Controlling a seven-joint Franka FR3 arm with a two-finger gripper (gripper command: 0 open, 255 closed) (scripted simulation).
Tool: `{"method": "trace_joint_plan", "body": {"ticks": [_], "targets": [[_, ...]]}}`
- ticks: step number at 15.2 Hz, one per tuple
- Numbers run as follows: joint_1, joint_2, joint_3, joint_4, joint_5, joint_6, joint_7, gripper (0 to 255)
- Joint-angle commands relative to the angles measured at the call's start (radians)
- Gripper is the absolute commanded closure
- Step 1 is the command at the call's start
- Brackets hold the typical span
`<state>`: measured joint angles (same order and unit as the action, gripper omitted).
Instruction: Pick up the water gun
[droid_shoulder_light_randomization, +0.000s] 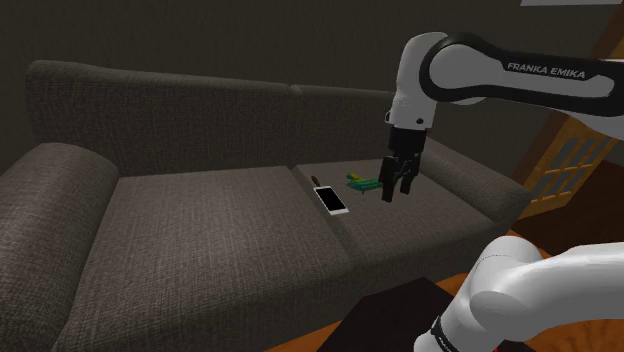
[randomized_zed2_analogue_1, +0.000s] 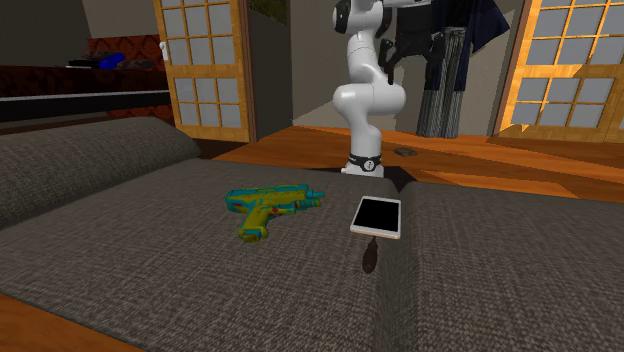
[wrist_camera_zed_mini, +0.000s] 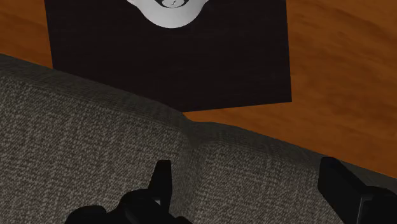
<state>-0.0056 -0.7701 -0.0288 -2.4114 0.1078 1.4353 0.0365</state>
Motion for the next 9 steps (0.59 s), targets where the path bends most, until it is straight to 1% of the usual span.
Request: {"method": "trace_joint_plan", "body": {"ticks": [1, 9], "targets": [[0.000, 0.000, 0.000, 0.000, 0.000, 0.000, 0.000, 0], [-0.056, 0.229, -0.089, 0.056, -0.078, 0.174, -0.075, 0]]}}
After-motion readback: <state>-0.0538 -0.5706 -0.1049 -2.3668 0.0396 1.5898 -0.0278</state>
